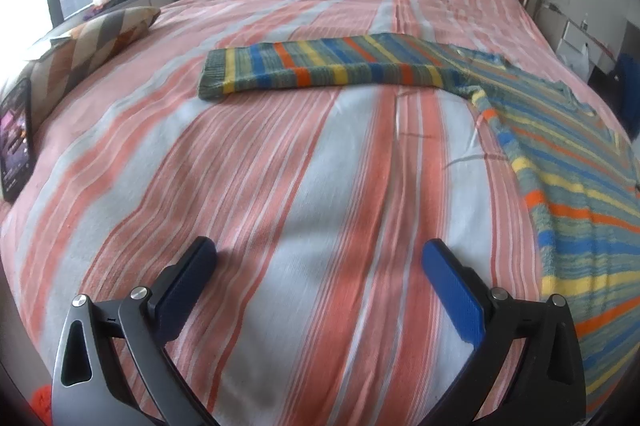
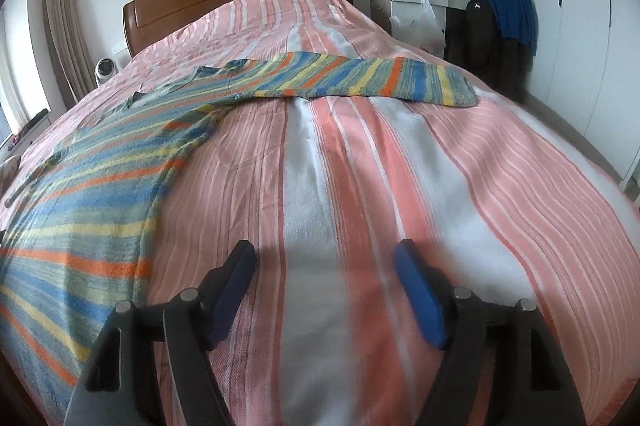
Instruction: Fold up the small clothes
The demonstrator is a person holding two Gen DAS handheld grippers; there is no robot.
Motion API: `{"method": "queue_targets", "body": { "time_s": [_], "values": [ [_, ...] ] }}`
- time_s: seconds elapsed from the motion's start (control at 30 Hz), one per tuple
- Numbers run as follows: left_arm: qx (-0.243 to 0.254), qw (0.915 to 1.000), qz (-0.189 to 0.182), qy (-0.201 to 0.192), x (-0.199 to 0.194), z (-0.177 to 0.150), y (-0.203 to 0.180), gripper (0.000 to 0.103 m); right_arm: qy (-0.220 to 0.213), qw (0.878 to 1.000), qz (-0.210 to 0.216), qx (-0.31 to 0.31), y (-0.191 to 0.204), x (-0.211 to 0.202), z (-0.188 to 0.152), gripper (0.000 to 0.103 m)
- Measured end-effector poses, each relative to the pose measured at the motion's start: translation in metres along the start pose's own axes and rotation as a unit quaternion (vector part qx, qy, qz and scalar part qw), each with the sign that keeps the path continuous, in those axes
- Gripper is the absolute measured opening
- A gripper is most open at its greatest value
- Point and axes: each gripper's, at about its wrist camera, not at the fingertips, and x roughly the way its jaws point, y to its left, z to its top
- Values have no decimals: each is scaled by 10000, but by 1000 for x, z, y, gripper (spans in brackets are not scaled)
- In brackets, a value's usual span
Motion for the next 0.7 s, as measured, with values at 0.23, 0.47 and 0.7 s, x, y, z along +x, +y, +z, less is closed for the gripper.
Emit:
{"method": "queue_targets", "body": {
  "time_s": [0.23, 0.47, 0.7],
  "values": [
    [47, 10000, 68, -37, 0, -1, -2, 103, -11, 10000, -2, -4, 1, -1, -1, 74],
    [55, 9999, 79, -42, 0, -2, -3, 103, -12, 10000, -4, -5, 1, -1, -1, 74],
    [84, 9999, 131, -73, 0, -2, -4, 103, -14, 10000, -3, -4, 1, -1, -1, 75]
  ]
}}
